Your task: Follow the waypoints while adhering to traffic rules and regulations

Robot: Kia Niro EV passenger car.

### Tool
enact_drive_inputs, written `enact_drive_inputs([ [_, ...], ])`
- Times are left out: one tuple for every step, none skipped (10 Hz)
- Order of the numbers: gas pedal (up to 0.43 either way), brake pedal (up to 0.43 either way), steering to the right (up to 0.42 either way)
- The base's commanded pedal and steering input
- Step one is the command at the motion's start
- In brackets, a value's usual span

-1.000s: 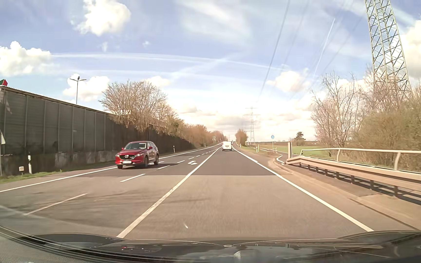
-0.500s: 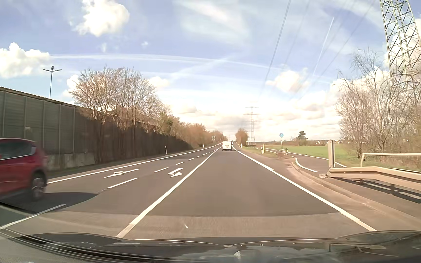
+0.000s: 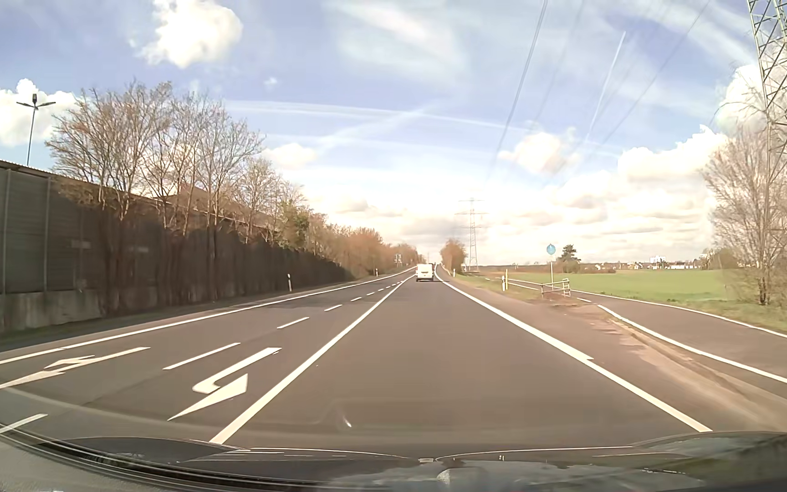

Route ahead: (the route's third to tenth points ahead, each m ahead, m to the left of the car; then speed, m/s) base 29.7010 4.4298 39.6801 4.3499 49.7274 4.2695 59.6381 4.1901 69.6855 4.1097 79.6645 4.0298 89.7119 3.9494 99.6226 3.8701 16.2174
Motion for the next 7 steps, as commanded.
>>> enact_drive_inputs([
  [0.299, 0.0, 0.0],
  [0.299, 0.0, 0.0],
  [0.299, 0.0, -0.001],
  [0.299, 0.0, 0.0],
  [0.299, 0.0, 0.0],
  [0.299, 0.0, 0.0],
  [0.299, 0.0, 0.0],
])
